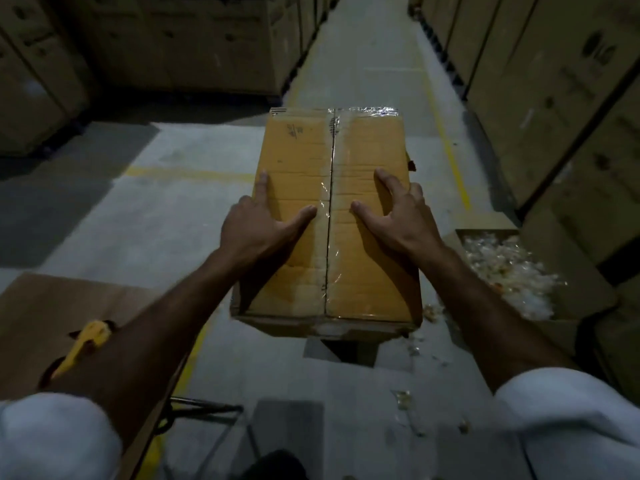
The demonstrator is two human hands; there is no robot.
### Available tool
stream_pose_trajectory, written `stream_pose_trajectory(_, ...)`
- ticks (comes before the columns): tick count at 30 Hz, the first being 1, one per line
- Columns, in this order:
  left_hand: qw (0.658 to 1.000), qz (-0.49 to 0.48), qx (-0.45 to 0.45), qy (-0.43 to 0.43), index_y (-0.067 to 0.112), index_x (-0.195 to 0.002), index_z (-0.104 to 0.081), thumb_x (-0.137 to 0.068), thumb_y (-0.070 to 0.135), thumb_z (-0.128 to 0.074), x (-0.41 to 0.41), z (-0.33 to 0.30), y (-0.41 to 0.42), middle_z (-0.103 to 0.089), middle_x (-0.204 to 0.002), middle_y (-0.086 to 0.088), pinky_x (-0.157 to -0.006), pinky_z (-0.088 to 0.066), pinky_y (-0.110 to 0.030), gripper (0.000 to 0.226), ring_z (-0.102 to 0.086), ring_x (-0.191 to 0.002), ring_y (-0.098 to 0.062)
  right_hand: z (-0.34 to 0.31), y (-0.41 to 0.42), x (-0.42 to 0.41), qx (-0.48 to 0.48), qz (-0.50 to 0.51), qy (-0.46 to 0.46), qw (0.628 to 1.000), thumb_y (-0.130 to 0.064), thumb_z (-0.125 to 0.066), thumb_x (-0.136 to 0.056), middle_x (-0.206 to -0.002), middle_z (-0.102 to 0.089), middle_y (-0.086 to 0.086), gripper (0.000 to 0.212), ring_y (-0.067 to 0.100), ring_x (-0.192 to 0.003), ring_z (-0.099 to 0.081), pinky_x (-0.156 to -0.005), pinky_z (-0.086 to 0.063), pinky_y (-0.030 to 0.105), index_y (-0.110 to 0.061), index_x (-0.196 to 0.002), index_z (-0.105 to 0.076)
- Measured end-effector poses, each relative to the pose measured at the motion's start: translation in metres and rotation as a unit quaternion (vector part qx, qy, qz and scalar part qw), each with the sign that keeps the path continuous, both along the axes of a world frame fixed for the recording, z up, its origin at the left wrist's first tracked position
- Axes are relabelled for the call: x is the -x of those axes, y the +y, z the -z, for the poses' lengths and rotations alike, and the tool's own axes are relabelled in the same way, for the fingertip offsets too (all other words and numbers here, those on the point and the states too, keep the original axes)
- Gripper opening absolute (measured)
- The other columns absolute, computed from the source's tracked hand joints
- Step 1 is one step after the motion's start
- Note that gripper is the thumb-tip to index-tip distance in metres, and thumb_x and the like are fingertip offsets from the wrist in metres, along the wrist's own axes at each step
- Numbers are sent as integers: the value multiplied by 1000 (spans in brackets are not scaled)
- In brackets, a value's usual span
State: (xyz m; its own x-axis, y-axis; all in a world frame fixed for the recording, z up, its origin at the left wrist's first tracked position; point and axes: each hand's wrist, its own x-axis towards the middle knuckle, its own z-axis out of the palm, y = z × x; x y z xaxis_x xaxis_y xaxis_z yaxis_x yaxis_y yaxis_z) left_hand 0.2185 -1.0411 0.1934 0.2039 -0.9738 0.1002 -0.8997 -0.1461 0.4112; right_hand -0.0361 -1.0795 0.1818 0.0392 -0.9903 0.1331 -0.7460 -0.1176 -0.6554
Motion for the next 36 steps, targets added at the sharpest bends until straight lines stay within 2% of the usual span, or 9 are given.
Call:
stream_pose_trajectory(2, 999, 13, -29, 13, 28, -165, 1, -66, 106, -36, 16, 29, -43, -57, -129, -17, -94, -56, -52, 132, -61, -114, -38, 27, -35, 18, -22, 12, -12, 1000, -72, -63, -88, -155, -32, 15, 82, 39, -132, -49, -101, -47, 45, -45, -158, -27)
stream_pose_trajectory(4, 998, 19, -51, 22, 28, -165, 3, -68, 104, -38, 28, 61, -85, -56, -130, -19, -97, -54, -52, 130, -59, -117, -39, 58, -70, 30, -43, 17, -21, 999, -66, -63, -91, -152, -34, 14, 80, 37, -131, -49, -97, -45, 41, -44, -159, -27)
stream_pose_trajectory(8, 994, 45, -87, 40, 28, -165, 2, -74, 98, -43, 47, 131, -157, -52, -130, -20, -100, -51, -51, 124, -55, -120, -40, 128, -131, 48, -94, 37, -38, 994, -59, -63, -95, -154, -32, 13, 77, 37, -134, -46, -103, -46, 46, -41, -161, -26)
stream_pose_trajectory(12, 988, 55, -131, 57, 28, -165, 3, -74, 96, -45, 59, 208, -221, -50, -133, -22, -103, -48, -52, 123, -52, -124, -40, 210, -185, 56, -140, 68, -43, 987, -57, -63, -96, -157, -30, 11, 77, 34, -135, -44, -96, -41, 38, -41, -162, -26)
stream_pose_trajectory(15, 982, 49, -170, 62, 27, -165, 4, -74, 95, -46, 63, 272, -258, -48, -138, -21, -104, -48, -53, 124, -51, -127, -40, 273, -222, 58, -172, 69, -56, 981, -53, -64, -97, -160, -26, 10, 75, 34, -138, -43, -105, -44, 46, -41, -161, -28)
stream_pose_trajectory(22, 972, 21, -218, 79, 32, -163, 8, -76, 96, -46, 68, 411, -316, -45, -140, -19, -102, -46, -51, 121, -49, -127, -37, 398, -290, 61, -209, 58, -45, 975, -51, -64, -97, -166, -21, 10, 73, 35, -144, -40, -114, -42, 50, -38, -161, -30)
stream_pose_trajectory(27, 968, 23, -236, 82, 32, -163, 11, -77, 94, -48, 73, 474, -339, -42, -142, -20, -102, -45, -51, 120, -47, -128, -38, 460, -315, 67, -234, 48, -43, 970, -49, -64, -98, -166, -18, 10, 74, 36, -145, -38, -114, -44, 55, -40, -161, -27)
stream_pose_trajectory(32, 957, 38, -275, 88, 32, -162, 17, -80, 88, -49, 83, 513, -334, -36, -147, -23, -110, -42, -55, 119, -42, -134, -40, 503, -309, 76, -262, 46, -22, 964, -49, -65, -97, -167, -14, 9, 80, 36, -143, -42, -113, -45, 55, -38, -163, -23)
stream_pose_trajectory(36, 964, 33, -251, 78, 34, -162, 17, -84, 86, -46, 91, 522, -342, -34, -149, -24, -112, -38, -56, 113, -37, -137, -40, 515, -321, 79, -237, 59, -20, 970, -52, -63, -98, -167, -12, 7, 80, 34, -149, -31, -117, -40, 55, -38, -164, -21)
